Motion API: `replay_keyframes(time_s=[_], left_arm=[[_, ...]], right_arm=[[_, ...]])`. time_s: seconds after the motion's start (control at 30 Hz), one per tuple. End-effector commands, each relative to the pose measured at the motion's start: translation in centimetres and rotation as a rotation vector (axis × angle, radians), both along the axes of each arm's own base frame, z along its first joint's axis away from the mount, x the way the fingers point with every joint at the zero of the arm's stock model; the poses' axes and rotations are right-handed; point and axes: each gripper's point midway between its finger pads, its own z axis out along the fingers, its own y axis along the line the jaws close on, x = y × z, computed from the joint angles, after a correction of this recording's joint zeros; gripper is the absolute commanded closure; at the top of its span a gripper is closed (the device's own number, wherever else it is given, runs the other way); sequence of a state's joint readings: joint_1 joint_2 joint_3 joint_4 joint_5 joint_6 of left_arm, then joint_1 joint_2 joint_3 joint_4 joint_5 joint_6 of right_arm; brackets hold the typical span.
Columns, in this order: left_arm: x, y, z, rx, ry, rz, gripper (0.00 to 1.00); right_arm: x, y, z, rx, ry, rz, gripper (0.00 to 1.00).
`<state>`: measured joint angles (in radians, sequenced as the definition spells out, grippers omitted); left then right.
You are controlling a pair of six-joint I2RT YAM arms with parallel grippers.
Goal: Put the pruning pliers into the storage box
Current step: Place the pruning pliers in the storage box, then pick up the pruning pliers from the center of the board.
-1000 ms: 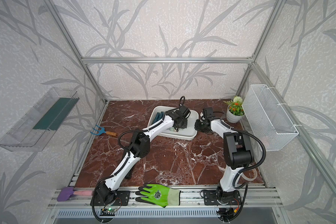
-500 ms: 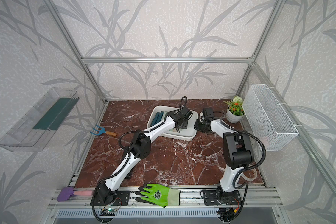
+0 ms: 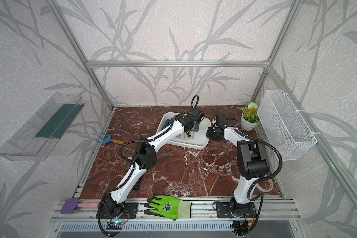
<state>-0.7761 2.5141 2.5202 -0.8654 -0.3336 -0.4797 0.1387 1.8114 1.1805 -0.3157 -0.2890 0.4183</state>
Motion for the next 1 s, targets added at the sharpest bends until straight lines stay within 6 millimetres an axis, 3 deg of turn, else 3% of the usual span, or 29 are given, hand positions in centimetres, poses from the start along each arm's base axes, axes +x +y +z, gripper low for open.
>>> replay_keyframes(time_s=[0.0,0.13,0.3,0.43,0.6,0.77,0.83,0.97], left_arm=[[-0.3,2.4,10.5,-0.005,-0.175,0.02,0.47],[-1.9,7.1,14.1,0.061,-0.225,0.032,0.45],[-6.1,15.3,14.2,0.054,-0.203,0.056,0.42],[-12.5,21.6,11.2,0.131,-0.138,0.076,0.37],[-19.7,27.4,6.4,0.093,-0.061,0.203,0.36],[-25.2,29.7,0.3,-0.034,0.024,0.249,0.35],[-26.7,30.6,-1.7,-0.08,0.037,0.292,0.34],[-28.3,31.4,-3.9,-0.099,0.077,0.322,0.32]], right_arm=[[0.3,0.0,1.3,-0.009,-0.024,0.003,0.79],[0.5,-0.2,1.5,-0.028,-0.03,0.004,0.79],[0.4,-0.4,1.2,-0.035,-0.019,0.005,0.78],[0.1,-0.7,0.9,-0.053,-0.007,0.01,0.76],[-0.3,-0.8,0.3,-0.064,0.008,0.014,0.72],[-0.5,-0.9,-0.3,-0.075,0.026,0.022,0.71],[-0.5,-0.6,-0.5,-0.065,0.031,0.033,0.71],[-0.7,-0.7,-0.7,-0.073,0.037,0.038,0.71]])
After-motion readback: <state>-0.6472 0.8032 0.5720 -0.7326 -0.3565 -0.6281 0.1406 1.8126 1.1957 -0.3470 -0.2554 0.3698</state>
